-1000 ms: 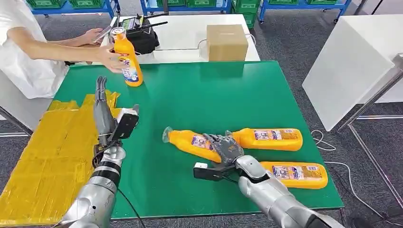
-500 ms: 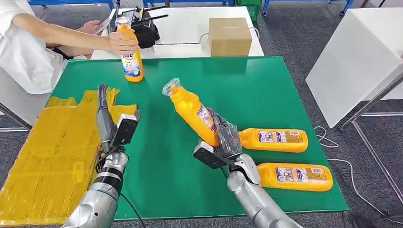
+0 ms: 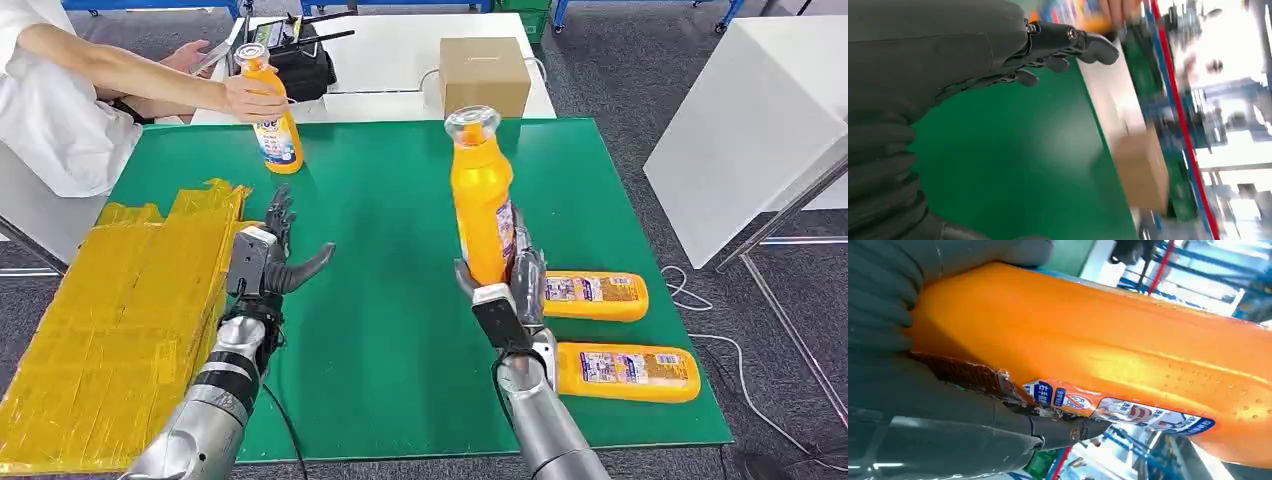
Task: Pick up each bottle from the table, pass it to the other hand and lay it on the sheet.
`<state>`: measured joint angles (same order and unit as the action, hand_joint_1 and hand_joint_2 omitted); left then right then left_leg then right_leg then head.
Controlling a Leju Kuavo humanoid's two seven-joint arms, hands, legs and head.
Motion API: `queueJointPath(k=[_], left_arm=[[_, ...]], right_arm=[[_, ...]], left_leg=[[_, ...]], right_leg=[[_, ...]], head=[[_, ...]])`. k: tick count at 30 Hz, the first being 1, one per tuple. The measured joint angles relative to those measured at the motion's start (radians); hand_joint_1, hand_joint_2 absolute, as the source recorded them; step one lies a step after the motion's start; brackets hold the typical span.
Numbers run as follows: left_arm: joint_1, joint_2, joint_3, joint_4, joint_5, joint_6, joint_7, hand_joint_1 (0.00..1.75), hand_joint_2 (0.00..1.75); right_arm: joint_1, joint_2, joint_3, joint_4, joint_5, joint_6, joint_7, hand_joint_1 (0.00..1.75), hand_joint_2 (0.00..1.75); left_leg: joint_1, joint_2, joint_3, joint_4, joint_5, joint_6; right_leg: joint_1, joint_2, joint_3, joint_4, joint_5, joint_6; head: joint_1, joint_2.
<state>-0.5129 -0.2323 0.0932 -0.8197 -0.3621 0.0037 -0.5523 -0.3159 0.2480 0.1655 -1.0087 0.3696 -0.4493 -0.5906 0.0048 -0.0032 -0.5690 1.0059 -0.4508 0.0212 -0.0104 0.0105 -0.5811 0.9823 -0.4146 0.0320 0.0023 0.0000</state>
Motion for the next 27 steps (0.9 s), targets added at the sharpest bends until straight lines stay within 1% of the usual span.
queueJointPath(k=[2, 5, 8, 13, 20, 27], left_arm=[[0.011, 0.014, -0.041, -0.043, 0.055, -0.083, 0.027, 0.00, 1.75], [0.018, 0.031, -0.090, -0.088, 0.171, -0.211, 0.056, 0.00, 1.75], [0.019, 0.044, -0.123, -0.117, 0.235, -0.270, 0.058, 0.00, 1.75], [0.020, 0.058, -0.162, -0.148, 0.257, -0.288, 0.057, 0.00, 1.75], [0.022, 0.069, -0.187, -0.165, 0.271, -0.298, 0.055, 0.00, 1.75], [0.034, 0.072, -0.237, -0.196, 0.295, -0.311, 0.045, 0.00, 1.75]], right_arm=[[0.018, 0.002, -0.020, -0.033, -0.005, 0.028, -0.015, 1.75, 1.75], [0.026, 0.008, -0.028, -0.051, 0.010, 0.037, -0.031, 1.75, 1.75], [0.026, 0.017, -0.028, -0.058, 0.021, 0.043, -0.032, 1.75, 1.75], [0.024, 0.027, -0.027, -0.058, 0.037, 0.049, -0.031, 1.75, 1.75], [0.022, 0.034, -0.026, -0.055, 0.045, 0.061, -0.027, 1.75, 1.75], [-0.023, 0.047, 0.017, 0.007, 0.136, 0.084, 0.005, 1.75, 1.75]], left_leg=[[0.000, 0.000, 0.000, 0.000, 0.000, 0.000], [0.000, 0.000, -0.001, 0.000, 0.000, 0.000], [0.000, 0.000, -0.001, 0.000, 0.000, 0.000], [0.000, 0.000, -0.001, 0.000, 0.000, 0.000], [0.000, 0.000, -0.001, 0.000, 0.000, 0.000], [0.000, 0.000, -0.001, 0.000, 0.000, 0.000]], right_leg=[[0.000, 0.000, 0.000, 0.000, 0.000, 0.000], [0.000, 0.000, -0.001, 0.000, 0.000, 0.000], [0.000, 0.000, -0.001, 0.000, 0.000, 0.000], [0.000, 0.000, -0.001, 0.000, 0.000, 0.000], [0.000, 0.000, -0.001, 0.000, 0.000, 0.000], [0.000, 0.000, -0.001, 0.000, 0.000, 0.000]], head=[[0.000, 0.000], [0.000, 0.000], [0.000, 0.000], [0.000, 0.000], [0.000, 0.000], [0.000, 0.000]])
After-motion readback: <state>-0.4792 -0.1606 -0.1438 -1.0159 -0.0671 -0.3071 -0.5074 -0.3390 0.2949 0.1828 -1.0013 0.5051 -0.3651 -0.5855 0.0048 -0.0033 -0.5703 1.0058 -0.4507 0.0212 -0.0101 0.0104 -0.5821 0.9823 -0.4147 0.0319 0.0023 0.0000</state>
